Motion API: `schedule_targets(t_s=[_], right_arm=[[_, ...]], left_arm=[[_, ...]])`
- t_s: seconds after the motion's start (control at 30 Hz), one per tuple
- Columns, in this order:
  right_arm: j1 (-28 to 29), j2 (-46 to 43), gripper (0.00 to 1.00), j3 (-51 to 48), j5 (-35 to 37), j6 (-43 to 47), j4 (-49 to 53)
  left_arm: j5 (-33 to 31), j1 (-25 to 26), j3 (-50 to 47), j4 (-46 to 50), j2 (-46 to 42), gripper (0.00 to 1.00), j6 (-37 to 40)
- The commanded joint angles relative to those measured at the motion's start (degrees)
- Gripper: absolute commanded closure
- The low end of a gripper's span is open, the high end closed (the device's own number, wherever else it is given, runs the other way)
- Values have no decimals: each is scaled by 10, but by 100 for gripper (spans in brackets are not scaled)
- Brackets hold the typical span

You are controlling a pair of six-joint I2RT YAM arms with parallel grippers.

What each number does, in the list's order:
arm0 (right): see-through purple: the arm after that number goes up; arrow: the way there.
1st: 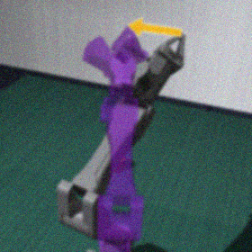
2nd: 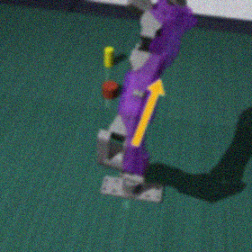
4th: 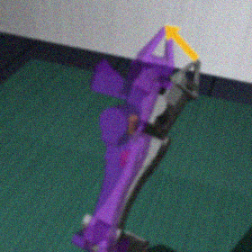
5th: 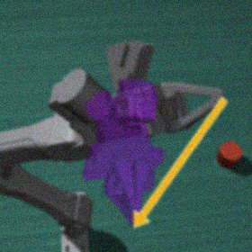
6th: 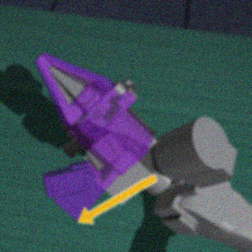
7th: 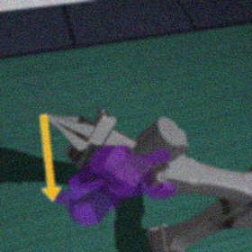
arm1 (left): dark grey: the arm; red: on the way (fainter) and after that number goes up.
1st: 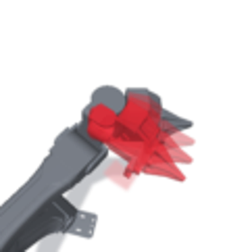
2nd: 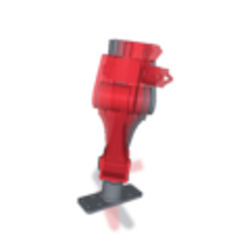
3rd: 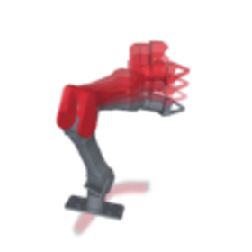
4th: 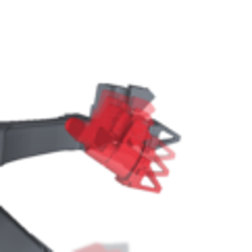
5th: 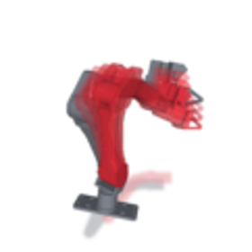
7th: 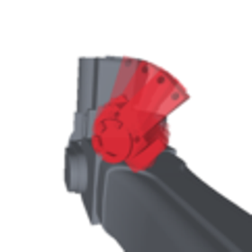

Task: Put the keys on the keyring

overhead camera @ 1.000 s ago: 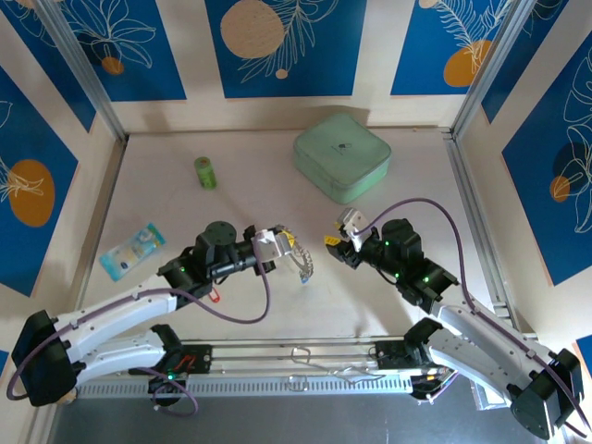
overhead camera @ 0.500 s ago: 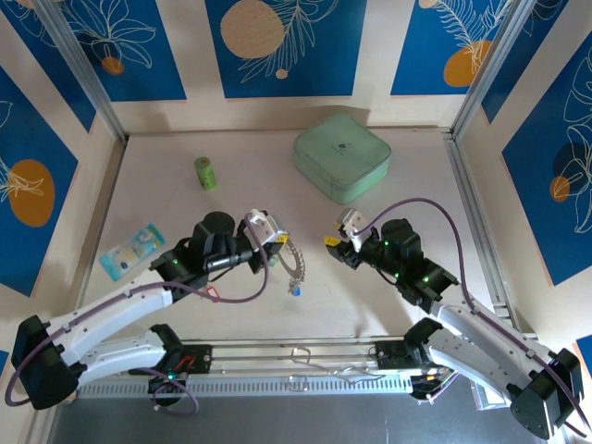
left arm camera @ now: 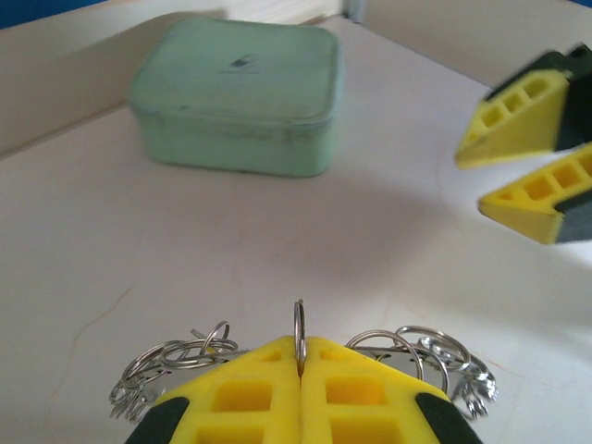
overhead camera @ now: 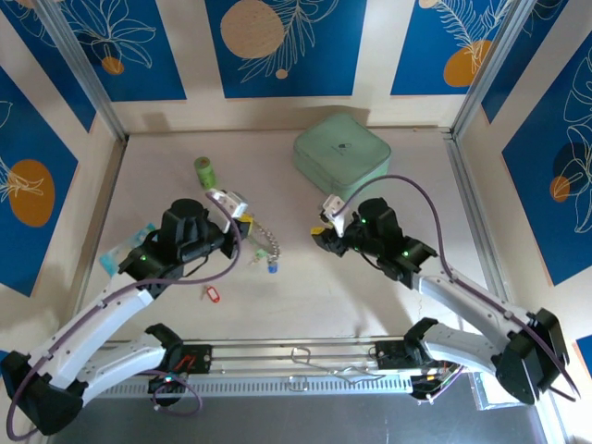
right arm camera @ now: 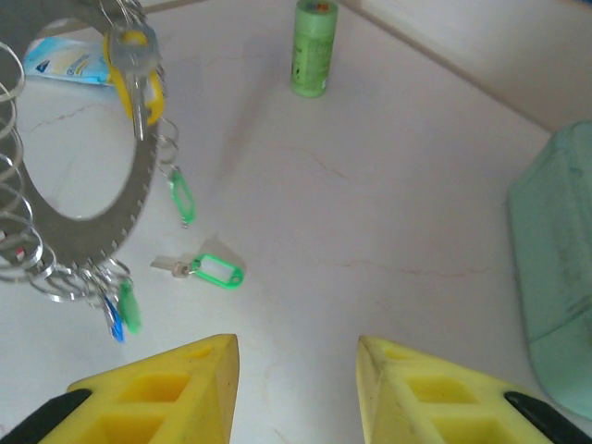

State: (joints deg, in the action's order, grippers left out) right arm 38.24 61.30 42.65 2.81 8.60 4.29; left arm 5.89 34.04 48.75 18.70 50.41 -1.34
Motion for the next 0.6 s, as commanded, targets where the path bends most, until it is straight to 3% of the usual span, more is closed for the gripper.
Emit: schedule_targets(t_s=[0.0, 0.1, 0.27, 0.43, 0.57], right_arm=[[28, 47, 61, 48, -5, -62, 33], [47, 103, 61, 90, 6, -138, 64], [61, 220, 66, 176, -2, -327, 140], [82, 300, 62, 219, 27, -389, 150], [91, 369, 61, 272, -2, -392, 175]], left_arm=[[-41, -37, 9, 37, -25, 100, -40], [-86, -64, -2, 50, -38, 100, -60], [-230, -97, -19, 79, -58, 100, -77], [-279, -110, -25, 69, -85, 100, -88], [-284, -112, -23, 66, -90, 100, -84]])
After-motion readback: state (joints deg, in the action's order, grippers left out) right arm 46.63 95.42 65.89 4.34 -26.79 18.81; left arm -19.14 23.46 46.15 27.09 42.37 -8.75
